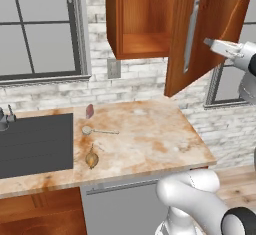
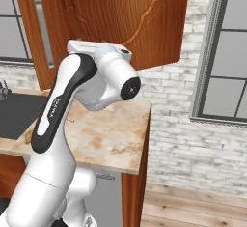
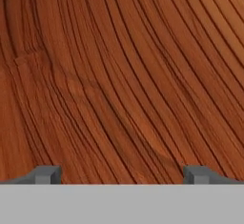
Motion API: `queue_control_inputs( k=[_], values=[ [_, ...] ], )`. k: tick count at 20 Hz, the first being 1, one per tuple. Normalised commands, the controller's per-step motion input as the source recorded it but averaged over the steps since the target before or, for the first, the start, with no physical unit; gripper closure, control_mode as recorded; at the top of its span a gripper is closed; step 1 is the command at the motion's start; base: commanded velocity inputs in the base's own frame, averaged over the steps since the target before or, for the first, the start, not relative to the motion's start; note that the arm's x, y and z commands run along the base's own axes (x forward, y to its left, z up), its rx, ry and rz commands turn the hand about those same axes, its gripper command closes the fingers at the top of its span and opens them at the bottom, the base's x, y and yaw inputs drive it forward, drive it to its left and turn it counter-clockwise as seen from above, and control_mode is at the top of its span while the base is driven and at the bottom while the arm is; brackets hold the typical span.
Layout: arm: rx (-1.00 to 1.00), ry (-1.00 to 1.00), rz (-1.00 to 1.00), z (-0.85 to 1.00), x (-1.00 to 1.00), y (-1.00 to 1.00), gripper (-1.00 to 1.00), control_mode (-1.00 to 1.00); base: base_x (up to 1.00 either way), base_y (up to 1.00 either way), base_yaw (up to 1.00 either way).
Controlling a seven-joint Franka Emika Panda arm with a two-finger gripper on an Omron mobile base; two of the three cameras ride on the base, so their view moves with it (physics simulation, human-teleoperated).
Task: Open the cabinet. Pick the dish brush and place it next to the sink. Then close the cabinet.
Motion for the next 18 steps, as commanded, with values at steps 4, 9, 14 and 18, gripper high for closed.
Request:
queue_control_inputs(
  k=[4,9,14,18],
  values=[
    [0.0,0.0,-0.07,0.21,0.22,0.12,-1.0,-1.0,0.0,0.0,0.0],
    [0.0,0.0,-0.11,0.06,0.39,0.23,-1.0,-1.0,0.0,0.0,0.0],
    [0.0,0.02,-0.1,0.04,0.35,0.29,-1.0,-1.0,0.0,0.0,0.0],
    [0.0,0.02,-0.06,0.06,0.26,0.27,-1.0,-1.0,0.0,0.0,0.0]
  ],
)
